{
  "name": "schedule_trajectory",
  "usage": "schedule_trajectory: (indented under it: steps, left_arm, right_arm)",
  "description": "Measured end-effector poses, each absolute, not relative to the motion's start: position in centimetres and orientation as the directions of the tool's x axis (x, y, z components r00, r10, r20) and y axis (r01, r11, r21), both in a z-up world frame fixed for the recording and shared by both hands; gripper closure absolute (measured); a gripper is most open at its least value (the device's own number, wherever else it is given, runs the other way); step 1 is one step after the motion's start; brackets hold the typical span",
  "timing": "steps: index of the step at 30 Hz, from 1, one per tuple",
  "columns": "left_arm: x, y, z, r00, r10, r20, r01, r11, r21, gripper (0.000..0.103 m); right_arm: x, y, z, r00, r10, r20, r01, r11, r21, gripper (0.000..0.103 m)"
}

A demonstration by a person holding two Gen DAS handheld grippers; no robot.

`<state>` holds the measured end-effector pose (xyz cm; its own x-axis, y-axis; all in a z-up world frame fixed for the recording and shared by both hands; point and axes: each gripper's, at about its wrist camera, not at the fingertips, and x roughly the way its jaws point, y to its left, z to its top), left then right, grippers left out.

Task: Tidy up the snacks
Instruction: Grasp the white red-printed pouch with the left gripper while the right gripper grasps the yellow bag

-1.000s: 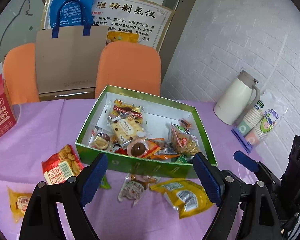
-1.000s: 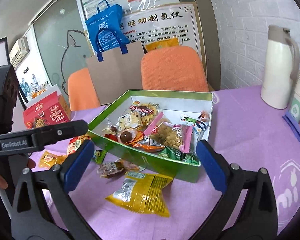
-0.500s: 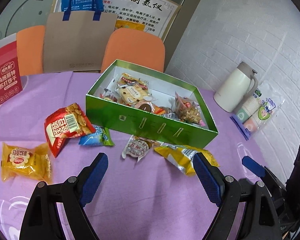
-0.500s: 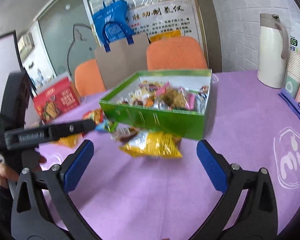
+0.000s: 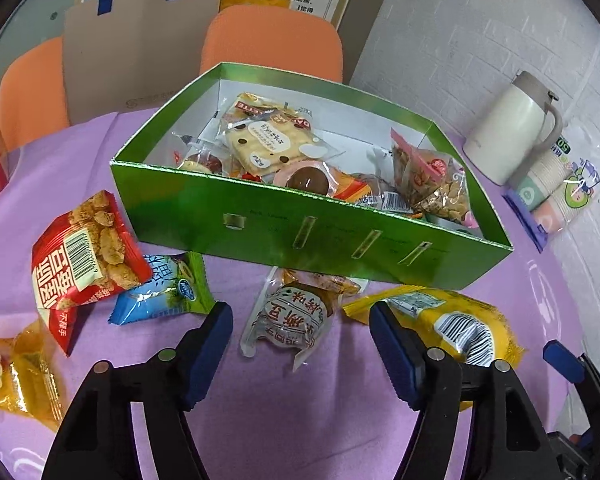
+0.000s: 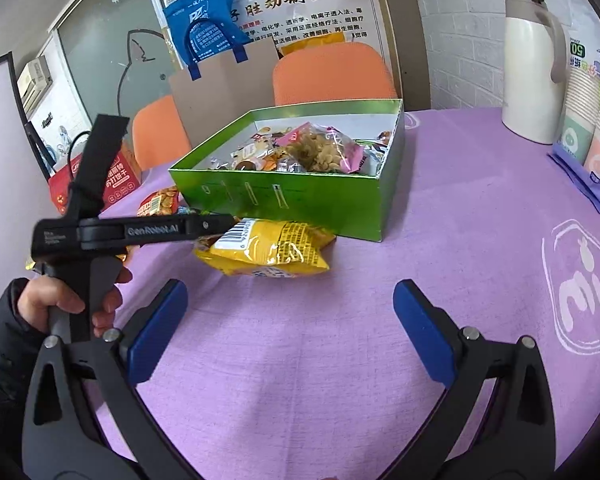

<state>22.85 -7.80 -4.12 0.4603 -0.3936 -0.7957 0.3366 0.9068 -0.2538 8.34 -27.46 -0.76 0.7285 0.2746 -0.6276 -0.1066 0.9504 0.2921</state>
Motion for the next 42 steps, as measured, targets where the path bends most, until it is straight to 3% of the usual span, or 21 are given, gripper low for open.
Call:
schedule_trajectory:
  steps: [3,5,11,22,27,31,42]
  left_arm:
    - [23.0,-7.5,-5.4,0.445,-0.380,-0.811,0.317,0.914,-0.254,0.039]
    - [22.5,-7.2,-5.3,0.458,-0.378,-0.804,0.334,0.912,-0.238,0.057]
    - [19.1,-6.0,-5.4,0.482,-0.373,-0.793,0.327,0.916,-0.232,0.063]
    - [12.0,-1.1,-5.4,0.536,-0.376,-0.756,0.205,0.927,-0.315,0.061]
    - [11.0,0.1,-5.4,0.547,-0.396,-0.737,0.176,0.916,-0.361,0.046]
    - [11.1,-0.1,-4.5,0.571,-0.378,-0.729,0.174,0.923,-0.342,0.035]
    - [11.7,-1.1,-4.5,0.559,-0.361,-0.747,0.206,0.933,-0.296,0.035]
  right_arm:
    - [8.4,-27.5,-0.8,0.729,0.280,-0.624,-0.105,0.948,0.302,0.001]
    - [8.6,-27.4,-0.8,0.727,0.285,-0.624,-0.109,0.946,0.304,0.001]
    - [9.6,-26.5,-0.5,0.728,0.288,-0.622,-0.123,0.948,0.295,0.001]
    - [14.2,-24.3,-1.3,0.681,0.242,-0.691,-0.144,0.970,0.198,0.001]
    - [12.1,-24.5,-1.9,0.633,0.338,-0.697,-0.210,0.941,0.266,0.001]
    - [11.6,-24.4,-0.9,0.678,0.279,-0.680,-0.195,0.960,0.199,0.001]
    - [12.8,-22.9,-3.4,0.600,0.253,-0.759,-0.108,0.966,0.237,0.001]
